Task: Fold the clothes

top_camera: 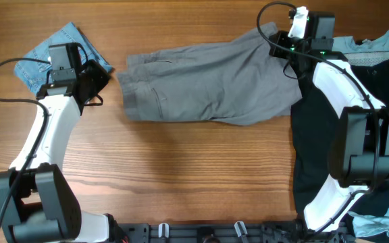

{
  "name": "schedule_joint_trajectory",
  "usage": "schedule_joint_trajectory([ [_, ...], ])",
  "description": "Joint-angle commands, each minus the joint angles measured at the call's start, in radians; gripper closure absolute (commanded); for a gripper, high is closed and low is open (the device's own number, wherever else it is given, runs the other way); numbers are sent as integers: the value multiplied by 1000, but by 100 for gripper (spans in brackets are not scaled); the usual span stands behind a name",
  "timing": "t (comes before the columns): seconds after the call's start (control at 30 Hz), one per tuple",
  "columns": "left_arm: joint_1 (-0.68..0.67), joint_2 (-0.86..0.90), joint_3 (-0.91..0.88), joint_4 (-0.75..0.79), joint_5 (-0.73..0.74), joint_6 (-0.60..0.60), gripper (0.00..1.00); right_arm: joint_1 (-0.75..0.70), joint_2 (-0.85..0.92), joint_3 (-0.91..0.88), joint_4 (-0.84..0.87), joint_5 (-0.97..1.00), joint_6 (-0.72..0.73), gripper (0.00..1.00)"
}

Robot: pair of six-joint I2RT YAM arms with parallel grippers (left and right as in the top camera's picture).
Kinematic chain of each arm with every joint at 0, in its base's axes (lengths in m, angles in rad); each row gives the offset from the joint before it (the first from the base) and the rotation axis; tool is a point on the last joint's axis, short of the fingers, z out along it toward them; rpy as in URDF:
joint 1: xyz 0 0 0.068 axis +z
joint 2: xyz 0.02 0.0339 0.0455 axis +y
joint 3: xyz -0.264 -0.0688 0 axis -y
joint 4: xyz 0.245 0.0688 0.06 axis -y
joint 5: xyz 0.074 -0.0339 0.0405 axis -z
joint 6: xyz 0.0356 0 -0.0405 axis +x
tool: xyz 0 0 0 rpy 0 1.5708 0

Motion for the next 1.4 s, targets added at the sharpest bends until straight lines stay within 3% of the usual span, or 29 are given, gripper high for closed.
schedule_joint_trajectory([
  [0.0, -19, 24, 10, -31, 9, 40, 52, -9, -26, 10, 7, -47, -37, 96],
  [0.07, -20, 50, 10, -60, 8, 49, 52, -9, -54, 11, 54, -293, -192, 96],
  [0.17, -20, 84, 10, -89, 9, 50, 54, -9, -150, 11, 55, -336, -192, 93],
  [0.33, -20, 87, 10, -89, 12, 50, 53, -9, -236, 11, -139, 11, -50, 96],
  [0.43, -20, 87, 10, -90, 12, 53, 46, -9, -194, 10, -235, 107, -29, 95],
  [0.47, -20, 87, 10, -91, 12, 53, 43, -9, -180, 10, -245, 142, 2, 87],
  [0.5, -20, 87, 10, -95, 12, 53, 41, -9, -161, 10, -256, 190, 50, 68],
  [0.53, -20, 87, 10, -98, 13, 53, 39, -10, -147, 10, -267, 217, 87, 60],
  [0.57, -21, 88, 10, -105, 34, 56, 35, -11, -129, 10, -298, 245, 158, 39],
  [0.6, -21, 88, 10, -108, 65, 83, 34, -14, -120, 10, -328, 248, 216, 27],
  [0.67, -23, 88, 10, -107, 131, 156, 28, -20, -118, 10, -370, 232, 277, 25],
  [0.73, -26, 88, 10, -107, 170, 234, 21, -29, -126, 11, -383, 179, 248, 26],
  [0.83, -26, 89, 10, -107, 169, 264, 19, -33, -144, 11, -386, 39, 69, 38],
  [0.93, -26, 104, 10, -88, 169, 286, 18, -33, -150, 10, -423, 37, -56, 47],
  [0.97, -24, 117, 10, -64, 170, 284, 17, -33, -145, 10, -420, 50, -102, 47],
  [1.0, -24, 129, 10, -42, 170, 272, 14, -33, -139, 10, -409, 117, -110, 38],
  [1.13, -24, 169, 10, 42, 261, 146, 19, -36, -120, 10, -349, 272, -110, 33],
  [1.2, -24, 198, 10, 98, 319, 92, 20, -43, -114, 10, -314, 268, -110, 27],
  [1.37, -15, 278, 10, 221, 336, 90, 20, -44, -114, 10, -316, 232, -110, 26],
])
